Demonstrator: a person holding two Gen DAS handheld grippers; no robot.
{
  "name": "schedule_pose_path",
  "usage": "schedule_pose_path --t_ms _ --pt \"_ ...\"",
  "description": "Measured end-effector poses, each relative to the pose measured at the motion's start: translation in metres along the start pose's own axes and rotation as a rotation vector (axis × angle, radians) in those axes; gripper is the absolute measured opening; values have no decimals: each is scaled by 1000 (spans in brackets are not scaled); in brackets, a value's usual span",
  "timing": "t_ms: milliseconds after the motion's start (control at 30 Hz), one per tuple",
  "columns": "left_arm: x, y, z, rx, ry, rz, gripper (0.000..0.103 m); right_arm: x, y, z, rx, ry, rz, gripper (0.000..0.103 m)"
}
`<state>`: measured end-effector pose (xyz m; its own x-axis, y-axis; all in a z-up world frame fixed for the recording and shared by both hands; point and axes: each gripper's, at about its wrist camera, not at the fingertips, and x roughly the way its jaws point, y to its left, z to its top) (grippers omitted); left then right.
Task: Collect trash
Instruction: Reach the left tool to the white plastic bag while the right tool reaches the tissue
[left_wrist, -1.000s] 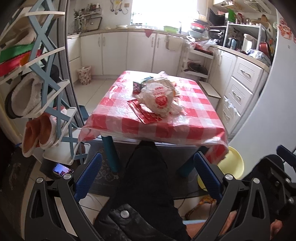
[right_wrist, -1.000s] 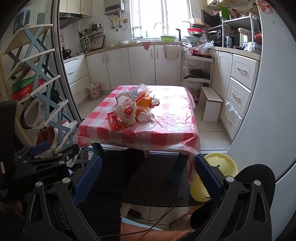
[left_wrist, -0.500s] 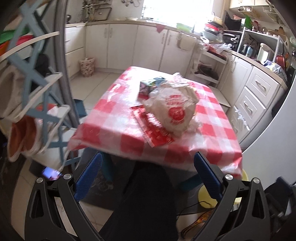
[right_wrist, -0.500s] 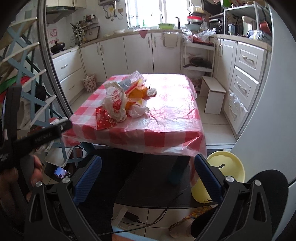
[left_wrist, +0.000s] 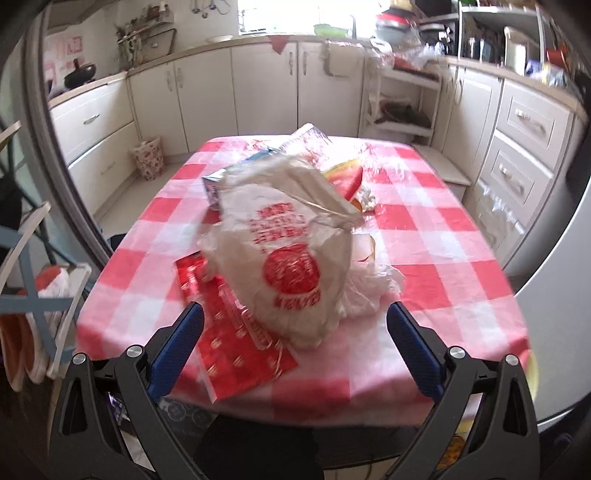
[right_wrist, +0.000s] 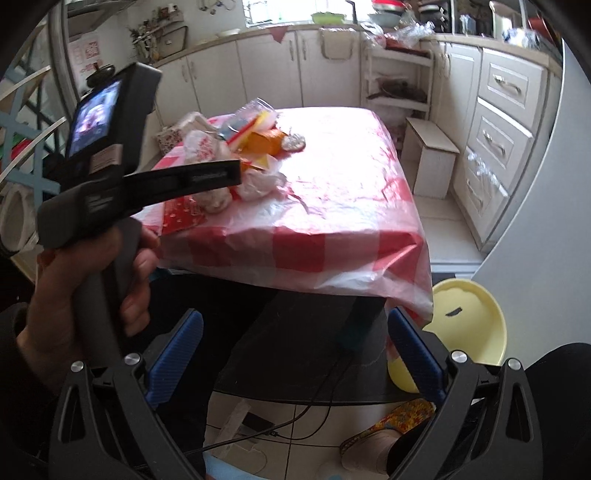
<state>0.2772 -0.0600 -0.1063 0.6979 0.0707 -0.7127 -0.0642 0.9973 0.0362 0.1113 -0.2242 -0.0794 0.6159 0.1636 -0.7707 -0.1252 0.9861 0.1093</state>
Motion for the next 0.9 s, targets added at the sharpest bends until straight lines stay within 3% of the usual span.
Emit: schedule_pose_path --t_ms 67,133,267,300,567,900 --pt "14 -4 2 10 9 29 94 5 -5 3 12 2 5 96" --pt "23 1 4 -4 10 37 82 10 -7 7 15 -2 11 96" --pt "36 22 8 -67 35 -51 23 21 -10 20 9 -17 35 96" --pt "38 27 10 -68 36 -50 17 24 -10 24 3 -23 38 96" --pt "19 62 16 -109 -74 -133 10 54 5 65 -76 -82 60 96" --pt "1 102 12 -196 -84 -200 10 132 36 116 -189 -68 108 93"
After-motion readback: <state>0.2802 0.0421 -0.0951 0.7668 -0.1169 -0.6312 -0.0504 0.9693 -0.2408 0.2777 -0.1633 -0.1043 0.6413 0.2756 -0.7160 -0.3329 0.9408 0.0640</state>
